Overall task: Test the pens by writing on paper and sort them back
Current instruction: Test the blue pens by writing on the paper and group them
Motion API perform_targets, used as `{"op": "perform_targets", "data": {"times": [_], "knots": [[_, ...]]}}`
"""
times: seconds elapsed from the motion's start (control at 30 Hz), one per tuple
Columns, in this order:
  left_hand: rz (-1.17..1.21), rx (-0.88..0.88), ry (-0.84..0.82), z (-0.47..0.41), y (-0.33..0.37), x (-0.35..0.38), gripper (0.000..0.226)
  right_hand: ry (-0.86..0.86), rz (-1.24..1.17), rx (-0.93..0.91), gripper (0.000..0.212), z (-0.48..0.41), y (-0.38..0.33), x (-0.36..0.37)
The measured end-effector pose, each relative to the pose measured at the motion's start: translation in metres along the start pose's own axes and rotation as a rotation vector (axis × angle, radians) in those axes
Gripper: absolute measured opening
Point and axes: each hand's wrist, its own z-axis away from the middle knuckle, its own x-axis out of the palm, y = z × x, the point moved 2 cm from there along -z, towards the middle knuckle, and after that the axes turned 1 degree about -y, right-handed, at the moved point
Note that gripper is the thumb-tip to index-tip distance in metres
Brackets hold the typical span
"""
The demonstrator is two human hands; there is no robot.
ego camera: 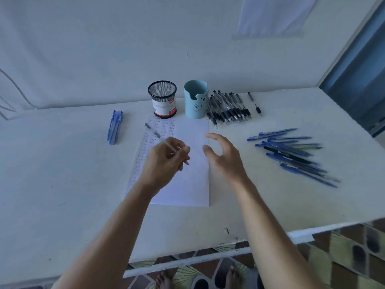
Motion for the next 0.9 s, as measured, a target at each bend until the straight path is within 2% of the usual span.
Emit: {"op": "perform_targets", "data": {"times": [0.23,0.47,0.67,0.9], "knots": [[-0.133,0.081,-0.199,0.023,0.035,0.069,0.02,0.227,-0.213,0.051,0.024,0.059,0.013,-0.064],[-0.219,0.074,-0.318,0.088,0.038,0.175,0.02,0.416,-0.225,0.026,0.031,0.139,0.071,-0.144],[-0.256,0.041,-0.342,0.161,0.036,0.284,0.016,0.448,-0.213,0.028,0.047,0.222,0.15,-0.219],[-0.374,-0.066,-0.443,0.233,-0.004,0.387,0.014,0.413,-0.086,0.045,0.045,0.293,0.246,-0.267]]}}
